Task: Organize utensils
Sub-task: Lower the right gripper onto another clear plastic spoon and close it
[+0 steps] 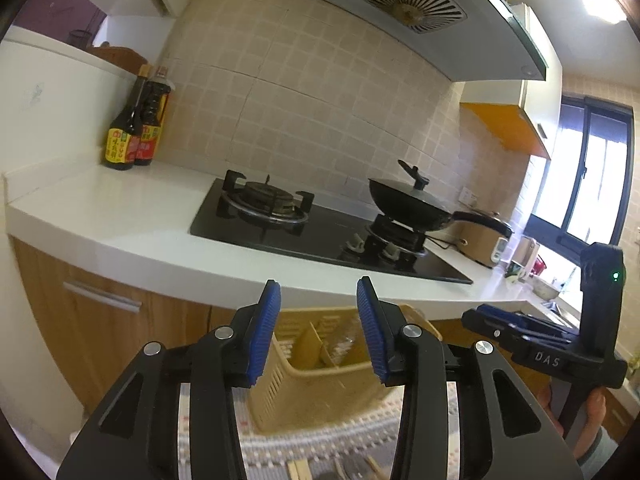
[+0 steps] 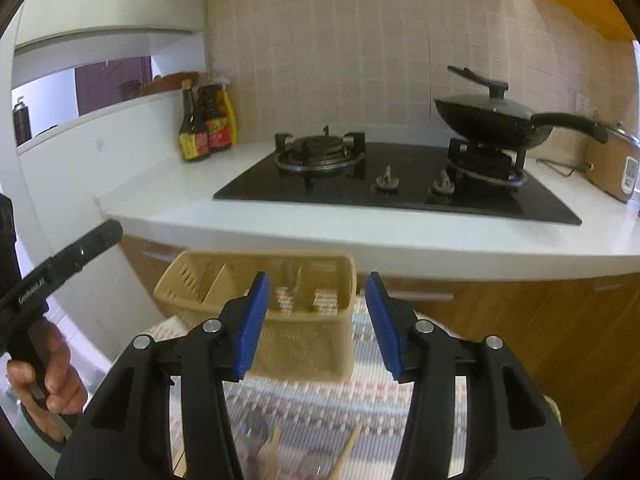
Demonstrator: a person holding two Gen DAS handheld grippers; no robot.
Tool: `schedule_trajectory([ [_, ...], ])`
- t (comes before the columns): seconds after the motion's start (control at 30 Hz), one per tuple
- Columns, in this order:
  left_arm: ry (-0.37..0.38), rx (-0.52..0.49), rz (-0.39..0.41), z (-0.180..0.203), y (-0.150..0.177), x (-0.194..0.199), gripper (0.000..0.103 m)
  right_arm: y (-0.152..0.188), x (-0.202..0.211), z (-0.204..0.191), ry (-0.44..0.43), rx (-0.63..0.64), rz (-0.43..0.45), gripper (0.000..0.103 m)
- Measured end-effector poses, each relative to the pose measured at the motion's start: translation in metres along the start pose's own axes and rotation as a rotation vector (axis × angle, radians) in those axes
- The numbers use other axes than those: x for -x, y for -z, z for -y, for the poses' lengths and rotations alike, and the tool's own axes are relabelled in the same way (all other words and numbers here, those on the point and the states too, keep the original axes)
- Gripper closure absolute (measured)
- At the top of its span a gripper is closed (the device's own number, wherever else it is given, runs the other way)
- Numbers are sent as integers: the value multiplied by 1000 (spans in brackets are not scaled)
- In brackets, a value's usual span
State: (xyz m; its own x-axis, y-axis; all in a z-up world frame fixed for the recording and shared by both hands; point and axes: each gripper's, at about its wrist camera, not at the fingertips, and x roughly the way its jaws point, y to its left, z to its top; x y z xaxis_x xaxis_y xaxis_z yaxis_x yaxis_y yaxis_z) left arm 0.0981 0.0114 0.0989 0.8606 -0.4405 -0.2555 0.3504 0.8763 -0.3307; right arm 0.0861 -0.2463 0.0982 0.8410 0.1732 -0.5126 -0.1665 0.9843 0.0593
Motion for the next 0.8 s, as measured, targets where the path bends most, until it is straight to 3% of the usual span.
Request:
schedule_trajectory([
  [0.07, 1, 3, -33, 4, 1, 7, 61, 7, 6, -2, -9, -3, -60, 57],
  [0.37, 38, 45, -332, 10, 39, 12, 60, 65, -3, -12, -57, -42, -427, 57],
  [0.53, 48, 18, -513, 14, 75, 1, 62, 98, -8, -11, -63, -80, -530, 58],
  [0.57, 53, 5, -554, 16, 83, -3, 63, 104, -10, -9, -63, -93, -549, 63],
  [0.7, 82, -13, -707, 17, 118, -20, 80, 119, -24, -3, -84, -151, -617, 71],
  [0.8, 75, -28, -770, 17, 136, -30, 82, 128, -32, 0, -91, -178, -652, 74],
])
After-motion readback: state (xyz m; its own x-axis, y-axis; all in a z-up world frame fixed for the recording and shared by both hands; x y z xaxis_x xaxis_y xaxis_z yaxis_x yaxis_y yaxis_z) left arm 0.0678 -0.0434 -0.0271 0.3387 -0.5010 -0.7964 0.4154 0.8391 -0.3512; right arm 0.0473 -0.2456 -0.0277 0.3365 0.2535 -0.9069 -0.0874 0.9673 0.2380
